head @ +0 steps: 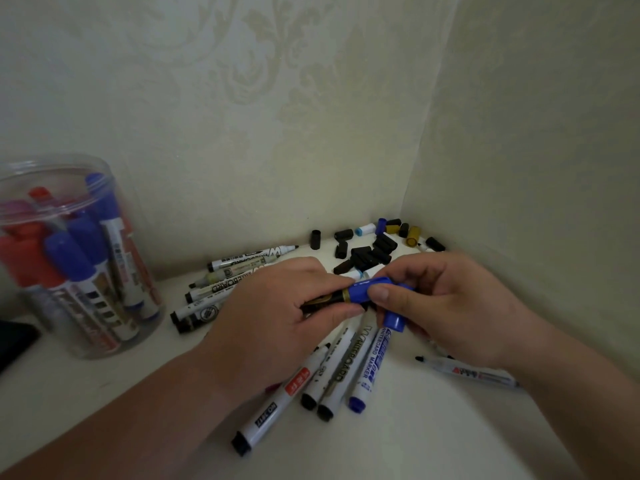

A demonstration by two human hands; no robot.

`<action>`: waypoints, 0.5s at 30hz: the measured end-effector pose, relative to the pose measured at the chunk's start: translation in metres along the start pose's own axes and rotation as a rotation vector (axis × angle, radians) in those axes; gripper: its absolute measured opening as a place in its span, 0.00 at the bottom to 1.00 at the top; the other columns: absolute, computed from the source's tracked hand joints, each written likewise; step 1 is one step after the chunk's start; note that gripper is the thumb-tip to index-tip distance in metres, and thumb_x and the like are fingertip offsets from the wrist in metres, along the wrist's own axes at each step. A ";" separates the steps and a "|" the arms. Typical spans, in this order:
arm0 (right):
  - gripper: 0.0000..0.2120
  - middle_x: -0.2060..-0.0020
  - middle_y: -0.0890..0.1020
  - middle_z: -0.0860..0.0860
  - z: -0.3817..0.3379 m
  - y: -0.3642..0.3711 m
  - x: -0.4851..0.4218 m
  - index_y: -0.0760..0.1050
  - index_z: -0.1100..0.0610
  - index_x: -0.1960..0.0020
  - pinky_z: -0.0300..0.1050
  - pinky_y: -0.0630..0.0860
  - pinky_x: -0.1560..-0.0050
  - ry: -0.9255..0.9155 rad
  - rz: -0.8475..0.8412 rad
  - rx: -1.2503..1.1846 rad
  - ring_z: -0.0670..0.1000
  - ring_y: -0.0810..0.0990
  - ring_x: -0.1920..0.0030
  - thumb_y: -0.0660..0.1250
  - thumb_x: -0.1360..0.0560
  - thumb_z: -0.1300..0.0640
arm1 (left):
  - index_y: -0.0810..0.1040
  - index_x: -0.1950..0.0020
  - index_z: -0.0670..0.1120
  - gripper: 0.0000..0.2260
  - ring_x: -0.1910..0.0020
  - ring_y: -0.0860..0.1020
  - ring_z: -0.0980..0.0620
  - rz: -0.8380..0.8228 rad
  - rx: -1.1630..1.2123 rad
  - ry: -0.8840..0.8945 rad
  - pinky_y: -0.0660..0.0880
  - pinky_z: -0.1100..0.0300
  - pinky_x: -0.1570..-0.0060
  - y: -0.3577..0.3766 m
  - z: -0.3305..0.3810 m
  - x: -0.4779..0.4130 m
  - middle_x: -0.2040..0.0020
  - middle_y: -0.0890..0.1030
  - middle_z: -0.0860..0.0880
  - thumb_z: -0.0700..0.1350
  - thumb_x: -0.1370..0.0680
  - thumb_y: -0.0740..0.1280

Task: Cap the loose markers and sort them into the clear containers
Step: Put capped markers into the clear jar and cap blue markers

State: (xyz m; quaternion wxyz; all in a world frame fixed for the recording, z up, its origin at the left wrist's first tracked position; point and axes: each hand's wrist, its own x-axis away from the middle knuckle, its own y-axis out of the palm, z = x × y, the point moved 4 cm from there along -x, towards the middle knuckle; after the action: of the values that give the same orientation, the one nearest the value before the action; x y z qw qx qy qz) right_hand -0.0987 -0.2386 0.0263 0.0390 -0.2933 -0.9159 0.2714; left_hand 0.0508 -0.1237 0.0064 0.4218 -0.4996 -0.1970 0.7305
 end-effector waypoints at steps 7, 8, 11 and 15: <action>0.11 0.75 0.77 0.49 -0.001 0.002 -0.001 0.81 0.54 0.63 0.36 0.63 0.77 0.074 -0.035 -0.192 0.47 0.65 0.77 0.69 0.25 0.49 | 0.81 0.43 0.59 0.12 0.59 0.76 0.57 -0.038 0.038 -0.066 0.72 0.59 0.62 0.002 0.004 -0.001 0.63 0.76 0.60 0.60 0.19 0.61; 0.11 0.74 0.78 0.51 0.000 0.002 -0.001 0.82 0.54 0.63 0.37 0.63 0.77 0.074 -0.030 -0.248 0.48 0.65 0.77 0.70 0.27 0.48 | 0.81 0.45 0.58 0.12 0.60 0.76 0.57 -0.048 0.051 -0.073 0.72 0.60 0.62 0.003 0.005 -0.002 0.64 0.75 0.59 0.59 0.19 0.60; 0.09 0.68 0.82 0.55 0.003 0.001 -0.004 0.85 0.53 0.59 0.37 0.64 0.76 0.067 -0.027 -0.378 0.49 0.68 0.73 0.72 0.33 0.48 | 0.80 0.56 0.53 0.13 0.68 0.73 0.56 -0.070 0.172 -0.127 0.67 0.64 0.68 0.006 0.008 -0.002 0.70 0.73 0.55 0.55 0.16 0.60; 0.10 0.64 0.84 0.58 0.008 -0.005 -0.006 0.86 0.54 0.55 0.38 0.69 0.74 0.013 -0.059 -0.513 0.53 0.74 0.69 0.80 0.35 0.53 | 0.81 0.56 0.55 0.11 0.73 0.69 0.57 -0.076 0.286 -0.211 0.64 0.66 0.72 0.005 0.006 -0.002 0.73 0.71 0.53 0.54 0.19 0.62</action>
State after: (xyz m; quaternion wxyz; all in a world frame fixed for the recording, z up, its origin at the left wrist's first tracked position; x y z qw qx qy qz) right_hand -0.0982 -0.2487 0.0223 -0.0230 -0.2682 -0.9627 0.0271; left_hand 0.0433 -0.1273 0.0063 0.4929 -0.3474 -0.1533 0.7828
